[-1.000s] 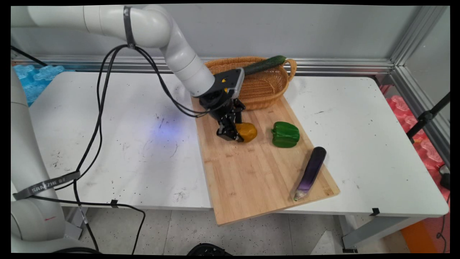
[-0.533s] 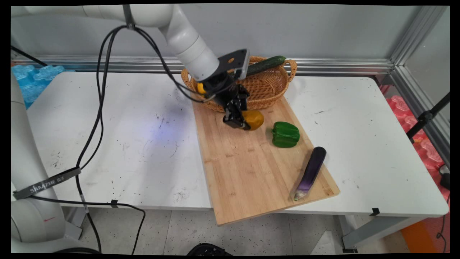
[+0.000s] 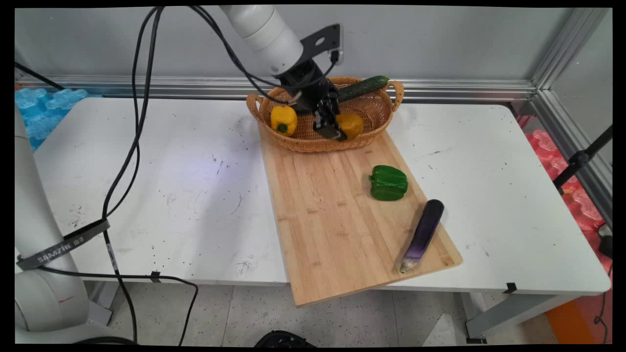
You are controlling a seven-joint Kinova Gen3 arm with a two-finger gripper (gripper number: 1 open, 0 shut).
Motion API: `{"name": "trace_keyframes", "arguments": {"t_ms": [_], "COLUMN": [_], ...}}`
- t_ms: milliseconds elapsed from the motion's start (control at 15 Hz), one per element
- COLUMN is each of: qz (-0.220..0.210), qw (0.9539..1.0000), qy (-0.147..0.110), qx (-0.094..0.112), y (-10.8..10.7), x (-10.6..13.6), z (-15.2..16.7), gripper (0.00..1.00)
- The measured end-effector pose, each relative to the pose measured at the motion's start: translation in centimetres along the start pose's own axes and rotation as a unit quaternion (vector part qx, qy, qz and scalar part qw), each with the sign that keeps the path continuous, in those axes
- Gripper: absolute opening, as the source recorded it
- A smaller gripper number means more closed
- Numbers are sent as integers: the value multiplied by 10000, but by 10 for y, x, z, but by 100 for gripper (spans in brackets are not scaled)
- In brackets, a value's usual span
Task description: Place the picked object in the vegetable basket
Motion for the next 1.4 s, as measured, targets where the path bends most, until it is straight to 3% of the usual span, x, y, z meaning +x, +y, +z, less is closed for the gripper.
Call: {"name": "trace_keyframes", "arguments": {"t_ms": [467, 1133, 1200, 1400], "qz": [-365, -535, -544, -567], "qw": [9983, 9959, 9958, 9955], "qy": [-57, -90, -87, -70], "qx": [442, 718, 729, 751], "y": [-29, -51, -52, -53], "x": [-12, -37, -38, -41], "z": [1, 30, 32, 37], "gripper": [0, 0, 100, 100]}}
